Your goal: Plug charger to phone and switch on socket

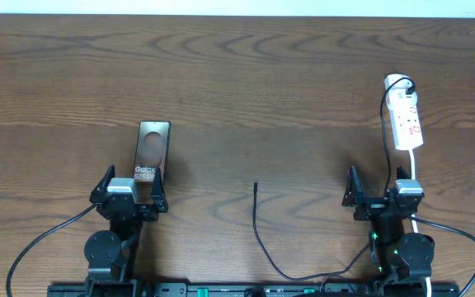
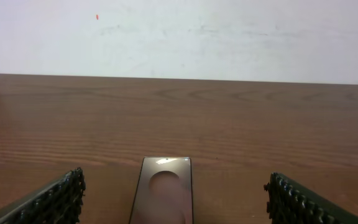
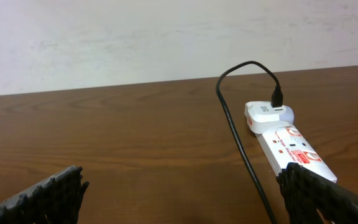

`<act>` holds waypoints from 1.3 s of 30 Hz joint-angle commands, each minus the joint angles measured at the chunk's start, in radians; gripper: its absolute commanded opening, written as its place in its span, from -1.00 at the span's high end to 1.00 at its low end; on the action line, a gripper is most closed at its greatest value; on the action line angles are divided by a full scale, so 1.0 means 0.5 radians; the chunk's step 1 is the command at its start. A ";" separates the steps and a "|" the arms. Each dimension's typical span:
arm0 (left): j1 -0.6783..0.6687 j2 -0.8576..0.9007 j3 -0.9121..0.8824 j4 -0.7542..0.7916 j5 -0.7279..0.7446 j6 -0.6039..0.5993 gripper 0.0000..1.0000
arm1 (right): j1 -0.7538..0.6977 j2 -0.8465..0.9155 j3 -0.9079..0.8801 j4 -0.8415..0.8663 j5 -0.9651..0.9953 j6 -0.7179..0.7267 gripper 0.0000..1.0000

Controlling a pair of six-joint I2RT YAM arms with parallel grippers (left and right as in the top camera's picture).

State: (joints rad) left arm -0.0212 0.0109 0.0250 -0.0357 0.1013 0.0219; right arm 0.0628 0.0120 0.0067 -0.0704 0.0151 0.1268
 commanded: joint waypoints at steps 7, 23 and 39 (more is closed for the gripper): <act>0.010 -0.011 -0.042 -0.008 0.005 -0.016 -0.83 | 0.017 -0.008 -0.002 -0.009 -0.013 0.029 -0.99; 0.010 0.254 0.298 0.021 0.002 -0.014 -0.81 | 0.017 -0.007 -0.002 -0.009 -0.013 0.029 -0.98; 0.010 1.445 1.292 -0.122 0.005 0.053 -0.83 | 0.017 -0.007 -0.002 -0.009 -0.013 0.029 -0.98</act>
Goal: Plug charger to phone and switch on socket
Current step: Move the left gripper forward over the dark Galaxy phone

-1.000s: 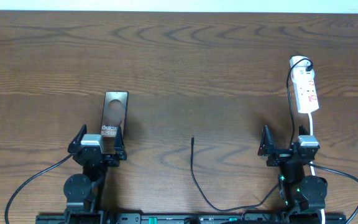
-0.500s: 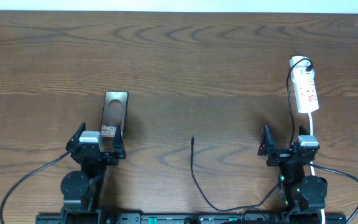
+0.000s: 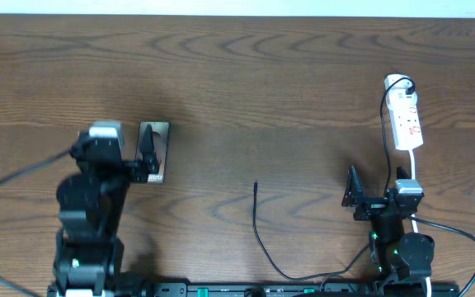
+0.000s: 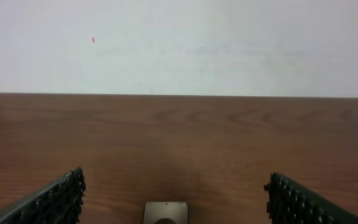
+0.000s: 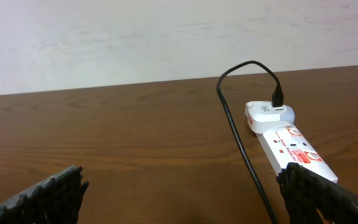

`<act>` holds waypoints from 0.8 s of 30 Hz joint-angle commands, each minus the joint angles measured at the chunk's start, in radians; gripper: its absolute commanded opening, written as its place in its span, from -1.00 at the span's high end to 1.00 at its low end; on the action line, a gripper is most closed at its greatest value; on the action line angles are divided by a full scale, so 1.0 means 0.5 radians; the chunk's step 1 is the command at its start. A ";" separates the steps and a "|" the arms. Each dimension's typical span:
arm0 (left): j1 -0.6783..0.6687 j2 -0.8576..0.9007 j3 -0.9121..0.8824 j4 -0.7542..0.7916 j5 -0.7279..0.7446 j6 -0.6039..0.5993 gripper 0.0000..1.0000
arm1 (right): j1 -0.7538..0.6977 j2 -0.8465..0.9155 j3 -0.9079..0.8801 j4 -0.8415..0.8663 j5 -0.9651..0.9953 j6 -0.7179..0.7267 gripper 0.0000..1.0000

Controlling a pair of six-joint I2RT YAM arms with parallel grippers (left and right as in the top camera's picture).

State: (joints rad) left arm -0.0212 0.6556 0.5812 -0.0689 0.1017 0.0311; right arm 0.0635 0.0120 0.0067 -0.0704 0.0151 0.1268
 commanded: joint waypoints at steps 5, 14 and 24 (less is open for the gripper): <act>0.010 0.475 0.486 -0.280 0.005 0.041 -0.83 | 0.015 -0.007 -0.002 -0.009 -0.013 0.029 -0.99; 0.010 0.903 1.022 -0.874 0.005 0.041 -0.83 | 0.015 -0.007 -0.002 -0.009 -0.013 0.029 -0.99; 0.010 1.297 1.627 -1.430 0.049 0.148 -0.83 | 0.015 -0.007 -0.002 -0.009 -0.013 0.029 -0.99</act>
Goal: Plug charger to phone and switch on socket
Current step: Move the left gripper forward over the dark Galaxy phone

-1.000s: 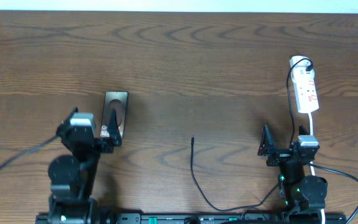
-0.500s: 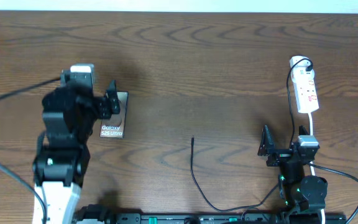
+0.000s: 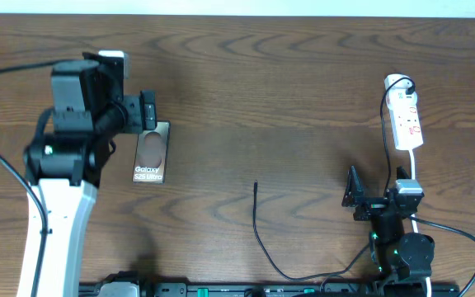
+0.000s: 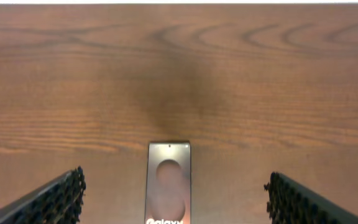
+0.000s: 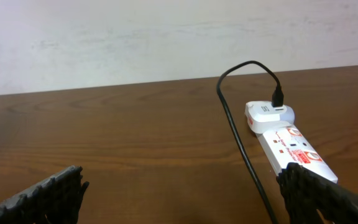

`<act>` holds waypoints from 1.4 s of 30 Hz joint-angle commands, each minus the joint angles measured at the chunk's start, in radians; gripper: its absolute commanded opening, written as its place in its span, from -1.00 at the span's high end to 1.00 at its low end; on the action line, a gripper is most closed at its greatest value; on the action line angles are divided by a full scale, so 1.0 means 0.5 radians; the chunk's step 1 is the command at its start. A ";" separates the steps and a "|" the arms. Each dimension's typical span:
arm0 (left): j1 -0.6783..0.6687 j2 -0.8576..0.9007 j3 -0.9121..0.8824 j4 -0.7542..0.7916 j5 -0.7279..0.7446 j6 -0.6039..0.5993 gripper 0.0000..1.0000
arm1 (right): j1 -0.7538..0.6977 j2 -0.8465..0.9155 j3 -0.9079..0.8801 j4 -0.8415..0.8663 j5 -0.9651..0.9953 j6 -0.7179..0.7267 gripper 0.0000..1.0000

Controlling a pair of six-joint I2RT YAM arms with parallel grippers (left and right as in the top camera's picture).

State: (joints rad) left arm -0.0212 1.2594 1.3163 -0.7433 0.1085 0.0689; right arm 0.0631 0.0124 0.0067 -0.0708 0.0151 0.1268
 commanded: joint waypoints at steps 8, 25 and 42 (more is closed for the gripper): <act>0.010 0.419 0.475 -0.476 0.035 0.087 -0.83 | 0.016 -0.008 -0.002 -0.008 -0.013 0.029 -0.99; 0.010 0.949 0.483 -0.613 0.037 0.085 -0.83 | 0.016 -0.008 -0.002 -0.008 -0.013 0.029 -0.99; 0.010 1.026 0.470 -0.589 0.021 0.085 -0.99 | 0.016 -0.008 -0.002 -0.008 -0.013 0.029 -0.99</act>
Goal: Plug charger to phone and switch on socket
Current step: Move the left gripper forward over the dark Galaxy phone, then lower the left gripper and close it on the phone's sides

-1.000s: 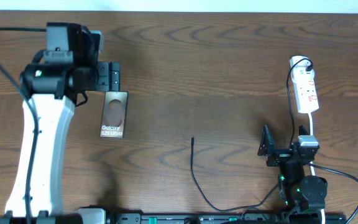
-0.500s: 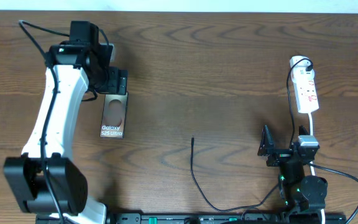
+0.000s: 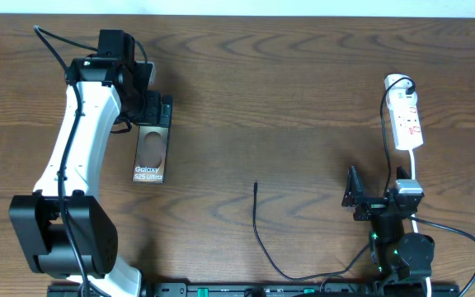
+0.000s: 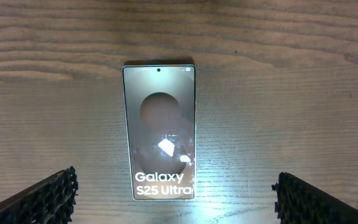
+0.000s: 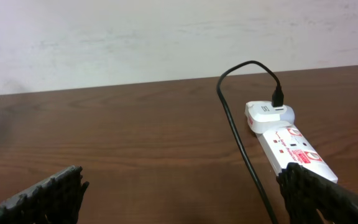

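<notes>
The phone [image 3: 149, 157] lies face up on the table, its lit screen reading "Galaxy S25 Ultra" [image 4: 159, 130]. My left gripper [image 3: 153, 111] hangs open over the phone's far end and points straight down, with its fingers [image 4: 42, 202] wide on either side. The black charger cable [image 3: 256, 216] lies at mid table with its free tip [image 3: 256, 185] toward the phone; that tip also shows. It runs to a white adapter [image 5: 269, 115] in the white socket strip [image 5: 294, 146] at the right. My right gripper [image 3: 378, 196] rests open at the front, short of the strip.
The brown wooden table [image 3: 287, 82] carries only these things. The cable [image 5: 241, 137] runs from the adapter past the right gripper's right finger. A white wall rises behind the table's far edge.
My left wrist has tipped down and now faces straight down on the whole phone, where before it saw only the phone's far half at a slant. The phone, cable and right arm have not moved.
Both arms first rested at the front, the left gripper over the phone's near end. Then the left arm stood raised beside the phone, then farther out near the phone's far end. Now it hangs open above the phone. The right arm stayed still throughout.
</notes>
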`<act>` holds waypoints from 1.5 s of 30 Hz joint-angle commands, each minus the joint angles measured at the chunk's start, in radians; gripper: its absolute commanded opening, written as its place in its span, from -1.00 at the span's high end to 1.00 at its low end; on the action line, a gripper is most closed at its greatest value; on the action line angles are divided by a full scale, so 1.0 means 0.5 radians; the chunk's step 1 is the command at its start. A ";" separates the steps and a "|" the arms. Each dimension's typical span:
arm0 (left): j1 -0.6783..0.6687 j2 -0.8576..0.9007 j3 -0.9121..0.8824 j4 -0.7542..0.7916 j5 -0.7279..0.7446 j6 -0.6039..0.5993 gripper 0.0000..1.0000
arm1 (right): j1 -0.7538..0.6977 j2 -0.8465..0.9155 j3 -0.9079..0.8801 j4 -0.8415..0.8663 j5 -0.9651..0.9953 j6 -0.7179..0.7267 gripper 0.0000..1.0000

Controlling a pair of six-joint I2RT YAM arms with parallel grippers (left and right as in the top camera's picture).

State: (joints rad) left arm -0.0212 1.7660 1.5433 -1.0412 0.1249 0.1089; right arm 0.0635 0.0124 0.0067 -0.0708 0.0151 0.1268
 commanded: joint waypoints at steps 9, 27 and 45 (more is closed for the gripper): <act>0.010 0.075 -0.079 0.045 -0.013 0.005 -1.00 | 0.015 -0.008 -0.002 -0.008 -0.013 0.029 -0.98; 0.010 0.314 -0.146 0.089 -0.066 0.005 -1.00 | 0.015 -0.008 -0.002 -0.008 -0.013 0.029 -0.99; 0.010 0.530 -0.200 0.097 -0.137 0.006 -1.00 | 0.015 -0.008 -0.002 -0.008 -0.013 0.029 -0.99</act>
State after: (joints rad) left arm -0.0212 2.0235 1.4593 -0.9890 0.0921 0.1089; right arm 0.0635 0.0120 0.0067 -0.0708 0.0151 0.1268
